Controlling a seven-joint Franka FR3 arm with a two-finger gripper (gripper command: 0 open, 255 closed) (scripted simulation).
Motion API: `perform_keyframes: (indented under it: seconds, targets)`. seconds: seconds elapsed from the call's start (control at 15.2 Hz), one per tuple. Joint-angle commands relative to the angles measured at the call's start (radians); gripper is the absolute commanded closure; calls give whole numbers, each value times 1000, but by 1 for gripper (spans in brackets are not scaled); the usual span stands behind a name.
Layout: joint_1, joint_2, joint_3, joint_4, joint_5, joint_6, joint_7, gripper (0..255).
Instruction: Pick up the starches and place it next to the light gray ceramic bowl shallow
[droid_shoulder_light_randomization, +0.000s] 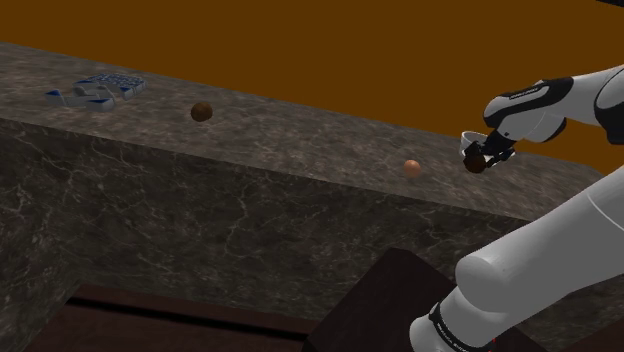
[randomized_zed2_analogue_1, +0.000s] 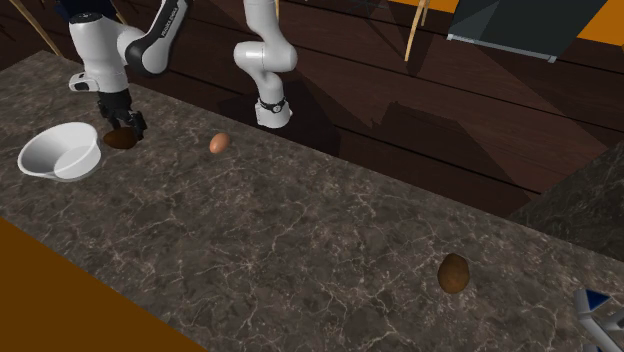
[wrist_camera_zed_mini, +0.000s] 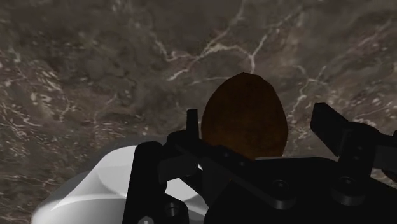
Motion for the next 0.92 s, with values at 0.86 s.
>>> perform_keyframes:
  seconds: [0.86]
  targets:
    - [-30, -107, 44, 33, -80, -125, 54, 0]
